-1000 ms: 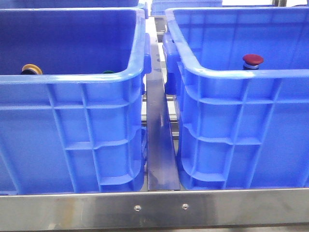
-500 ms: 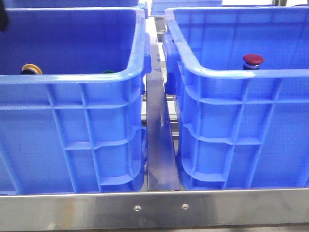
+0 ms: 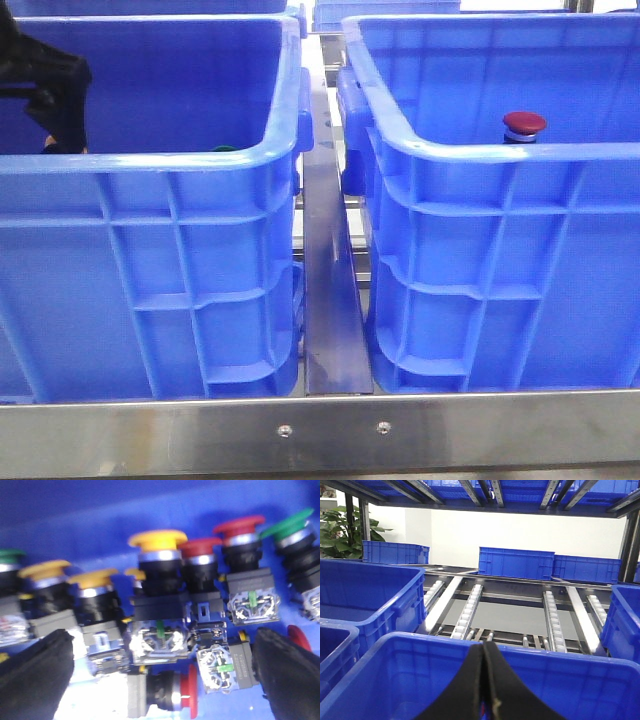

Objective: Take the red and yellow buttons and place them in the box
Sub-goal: 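Lower the left gripper into the button bin and grasp a yellow button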

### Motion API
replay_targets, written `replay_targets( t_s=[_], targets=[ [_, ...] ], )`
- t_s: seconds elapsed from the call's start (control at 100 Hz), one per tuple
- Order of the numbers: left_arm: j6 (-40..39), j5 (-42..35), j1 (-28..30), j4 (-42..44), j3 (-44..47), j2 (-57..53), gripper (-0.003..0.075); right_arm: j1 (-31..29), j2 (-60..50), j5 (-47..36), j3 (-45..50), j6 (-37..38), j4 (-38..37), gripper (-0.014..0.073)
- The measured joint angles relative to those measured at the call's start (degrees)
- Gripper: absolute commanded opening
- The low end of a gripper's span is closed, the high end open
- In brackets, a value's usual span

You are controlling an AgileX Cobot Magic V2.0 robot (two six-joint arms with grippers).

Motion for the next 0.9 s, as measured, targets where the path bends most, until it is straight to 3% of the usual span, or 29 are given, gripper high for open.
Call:
replay_targets(
  t_s=[0.57,0.71,0.9],
  targets=[
    [3.95,-5.38,2.72,-5.8,-0.13,5.54,0.0634,0.0,0.0,0.0,0.0,0.0,0.0,-0.0069],
    [4.08,-5.61,2.72,-5.91,-0.13,5.54,0.0479,0.0,0.0,0.0,0.0,0.0,0.0,-0.0069],
    [4.18,-5.61,2.72,-5.91,-0.13,5.54,0.0138,0.0,0.0,0.0,0.0,0.0,0.0,-0.0069]
  ],
)
